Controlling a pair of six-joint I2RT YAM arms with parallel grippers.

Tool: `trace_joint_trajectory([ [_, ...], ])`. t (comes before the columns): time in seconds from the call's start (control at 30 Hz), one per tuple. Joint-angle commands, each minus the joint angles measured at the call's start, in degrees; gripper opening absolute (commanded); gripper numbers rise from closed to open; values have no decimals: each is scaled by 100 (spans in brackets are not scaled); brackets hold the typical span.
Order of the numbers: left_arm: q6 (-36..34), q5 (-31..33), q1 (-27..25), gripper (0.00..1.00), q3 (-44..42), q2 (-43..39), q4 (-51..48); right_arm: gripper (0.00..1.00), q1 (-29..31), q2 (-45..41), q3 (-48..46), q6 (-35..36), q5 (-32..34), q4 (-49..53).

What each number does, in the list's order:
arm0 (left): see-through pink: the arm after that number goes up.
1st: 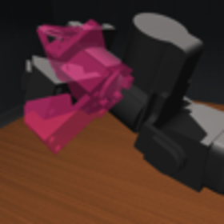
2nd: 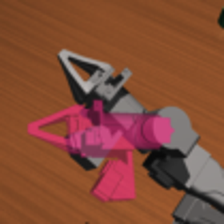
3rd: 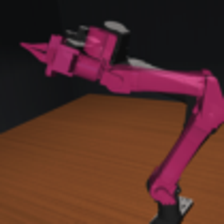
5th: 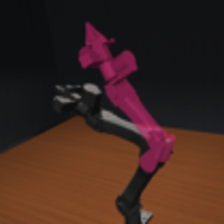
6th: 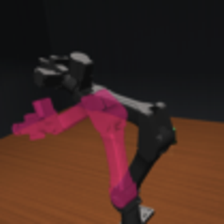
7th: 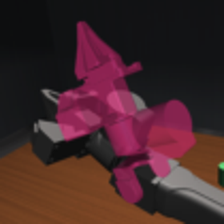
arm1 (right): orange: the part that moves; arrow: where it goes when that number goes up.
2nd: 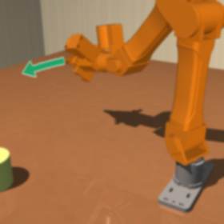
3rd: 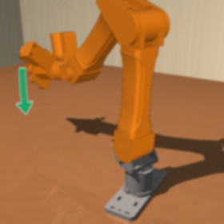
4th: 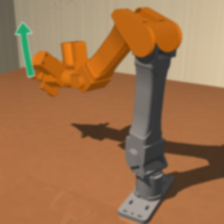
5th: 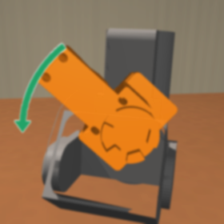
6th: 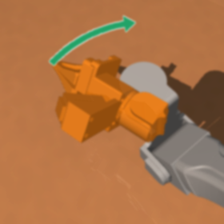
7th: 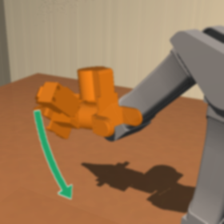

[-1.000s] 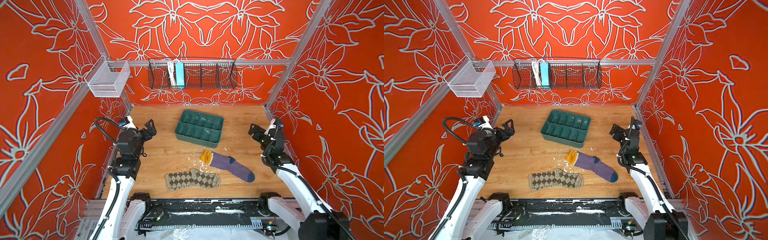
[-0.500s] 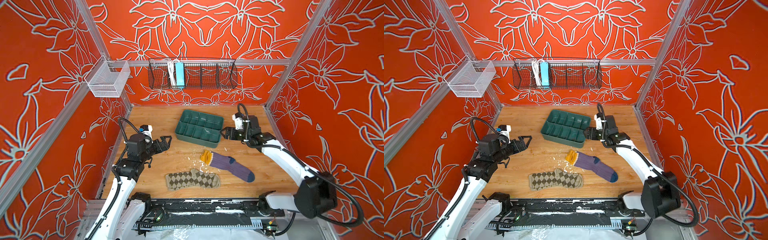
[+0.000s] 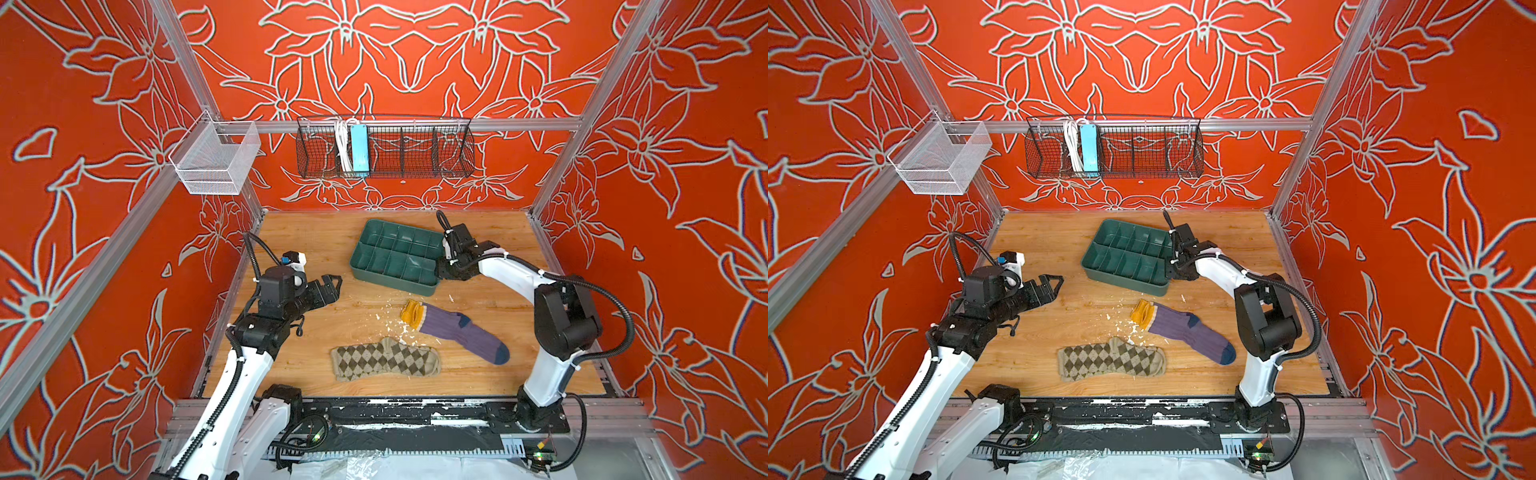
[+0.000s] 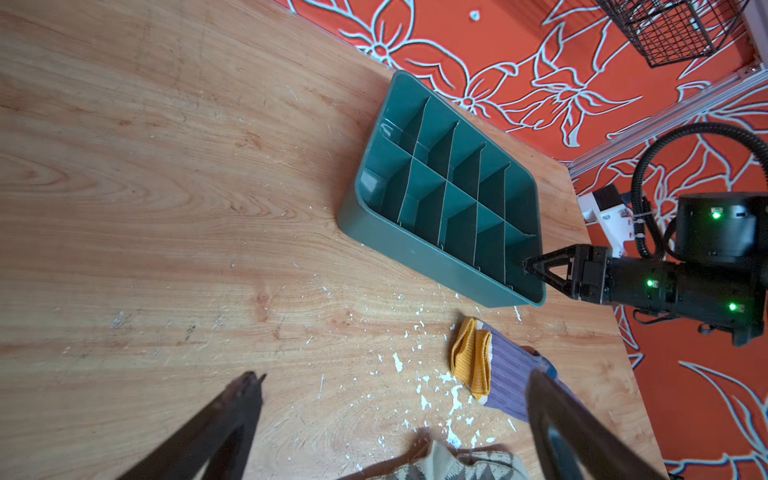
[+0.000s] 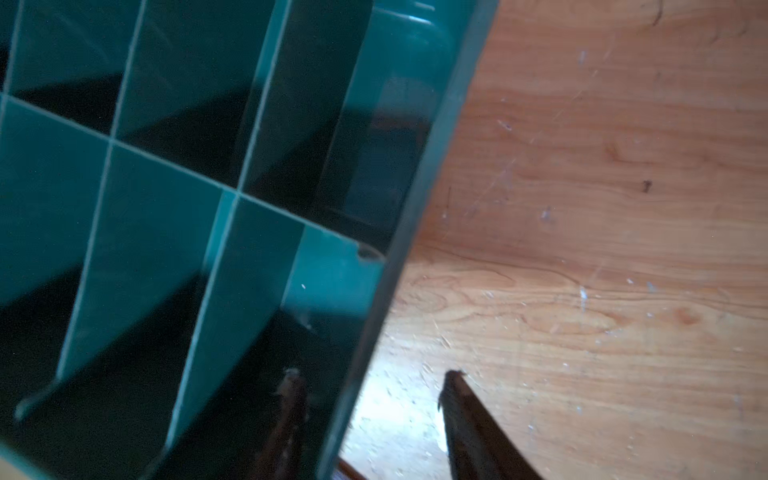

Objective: Roll the socks

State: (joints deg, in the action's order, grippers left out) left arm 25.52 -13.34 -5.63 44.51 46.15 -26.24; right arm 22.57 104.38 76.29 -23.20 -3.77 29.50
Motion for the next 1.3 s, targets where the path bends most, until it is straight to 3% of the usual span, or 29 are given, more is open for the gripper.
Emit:
trace_joint_trajectory([
  [0.0,-3,78,-17,97,6,-10,-57,47,223,251,310,-197,334,118],
  [0.1,2,80,-17,97,0,-25,-47,34,430,450,524,-242,399,153],
  [0.33,-90,140,-22,97,129,-126,-265,24,1020,860,1063,-554,520,111],
  [0.5,-69,173,-17,97,136,-273,-309,12,1532,1597,2056,-673,387,282],
  [0.9,-191,436,-17,97,437,-533,-790,11,2442,2663,3480,-1696,336,47],
  [1.27,-11,609,-13,97,422,-635,-830,14,2917,2475,3230,-2431,282,-506],
])
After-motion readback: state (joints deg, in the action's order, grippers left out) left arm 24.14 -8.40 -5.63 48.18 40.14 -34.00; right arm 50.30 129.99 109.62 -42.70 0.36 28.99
